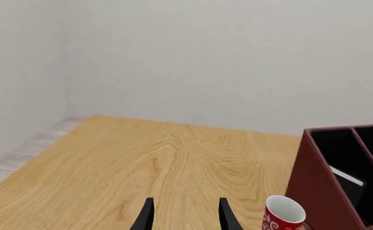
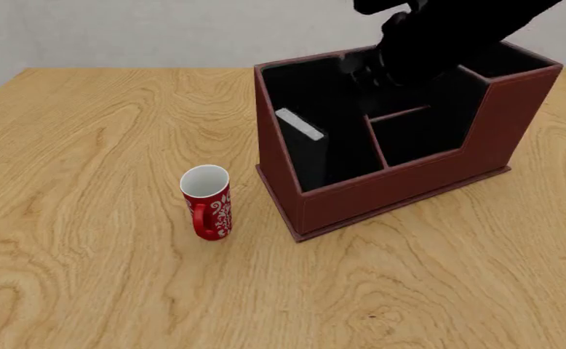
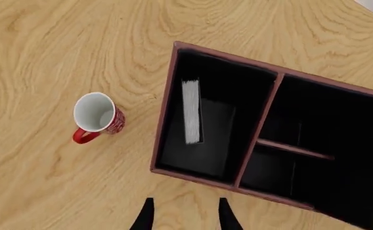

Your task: Pick up the book and place it in the left compartment of the caddy.

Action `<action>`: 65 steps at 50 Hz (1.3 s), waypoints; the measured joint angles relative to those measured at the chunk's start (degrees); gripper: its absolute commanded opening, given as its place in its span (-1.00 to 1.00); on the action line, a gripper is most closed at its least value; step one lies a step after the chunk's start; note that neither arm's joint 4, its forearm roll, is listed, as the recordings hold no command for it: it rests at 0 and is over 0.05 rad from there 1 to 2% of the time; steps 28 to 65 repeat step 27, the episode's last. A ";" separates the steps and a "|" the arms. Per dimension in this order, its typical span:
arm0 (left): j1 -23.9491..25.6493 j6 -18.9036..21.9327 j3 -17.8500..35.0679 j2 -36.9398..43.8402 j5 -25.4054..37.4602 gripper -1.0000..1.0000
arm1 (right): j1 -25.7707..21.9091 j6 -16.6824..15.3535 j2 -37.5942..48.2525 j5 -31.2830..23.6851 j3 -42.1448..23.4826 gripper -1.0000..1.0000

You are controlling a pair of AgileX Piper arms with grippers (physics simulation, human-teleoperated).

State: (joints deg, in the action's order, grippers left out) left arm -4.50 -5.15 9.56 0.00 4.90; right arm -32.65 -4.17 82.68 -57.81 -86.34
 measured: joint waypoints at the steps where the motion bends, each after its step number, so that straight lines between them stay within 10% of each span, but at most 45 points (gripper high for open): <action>1: 0.09 0.04 0.02 0.00 0.01 1.00 | -0.13 0.29 -1.02 0.54 1.08 1.00; 27: 2.96 1.48 0.86 0.00 0.72 1.00 | -2.30 6.62 -26.25 11.49 25.47 1.00; 65: 2.96 1.48 0.86 0.00 0.72 1.00 | -2.30 6.62 -26.25 11.49 25.47 1.00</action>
